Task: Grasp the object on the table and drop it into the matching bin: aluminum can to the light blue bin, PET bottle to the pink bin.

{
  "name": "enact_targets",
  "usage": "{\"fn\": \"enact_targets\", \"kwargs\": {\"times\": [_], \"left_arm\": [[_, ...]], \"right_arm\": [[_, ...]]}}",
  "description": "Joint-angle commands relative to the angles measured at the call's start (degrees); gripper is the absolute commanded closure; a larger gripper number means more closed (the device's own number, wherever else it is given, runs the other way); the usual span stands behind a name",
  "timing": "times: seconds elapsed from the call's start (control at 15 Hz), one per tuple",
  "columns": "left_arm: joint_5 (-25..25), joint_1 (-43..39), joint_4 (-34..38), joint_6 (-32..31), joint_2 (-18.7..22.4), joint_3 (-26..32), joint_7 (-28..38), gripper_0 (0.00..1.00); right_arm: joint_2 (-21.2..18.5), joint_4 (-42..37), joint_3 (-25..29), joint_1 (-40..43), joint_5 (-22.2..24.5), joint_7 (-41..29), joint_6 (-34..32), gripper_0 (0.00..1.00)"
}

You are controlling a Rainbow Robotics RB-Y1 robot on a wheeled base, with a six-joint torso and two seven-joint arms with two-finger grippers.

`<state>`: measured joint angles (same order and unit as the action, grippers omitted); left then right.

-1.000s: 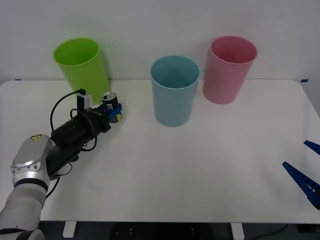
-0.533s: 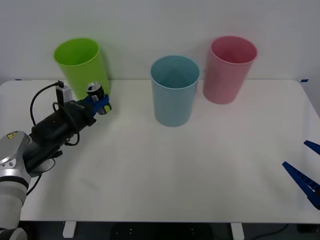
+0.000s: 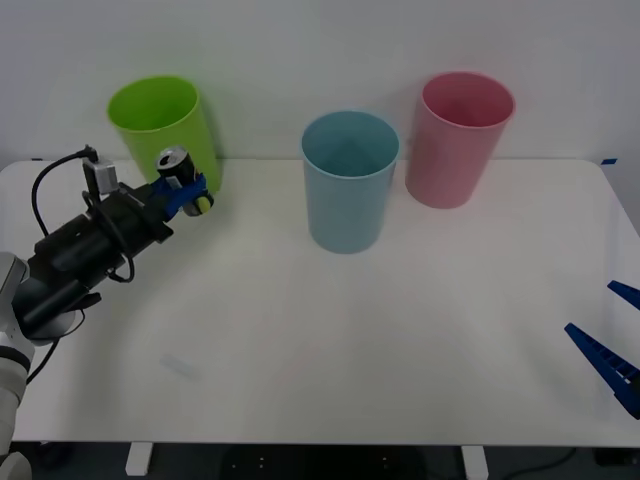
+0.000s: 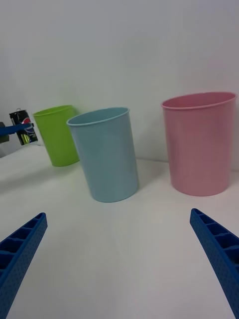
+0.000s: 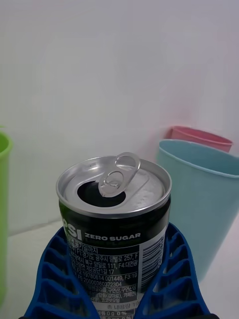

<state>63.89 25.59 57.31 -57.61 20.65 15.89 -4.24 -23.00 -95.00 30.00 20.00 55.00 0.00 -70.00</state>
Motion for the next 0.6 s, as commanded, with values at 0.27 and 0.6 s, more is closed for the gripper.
{"fn": "enact_targets", "kwargs": {"times": [0.27,0.6], "left_arm": [[-0.1,2.4,2.8,2.4,0.0,-1.4,2.7,1.0],[-0.1,6.6,2.8,5.8,0.0,-5.0,4.9,1.0]], "right_arm": [[0.0,0.0,0.0,0.0,0.0,0.0,0.0,0.0],[0.0,0.0,0.0,0.0,0.0,0.0,0.0,0.0]]}}
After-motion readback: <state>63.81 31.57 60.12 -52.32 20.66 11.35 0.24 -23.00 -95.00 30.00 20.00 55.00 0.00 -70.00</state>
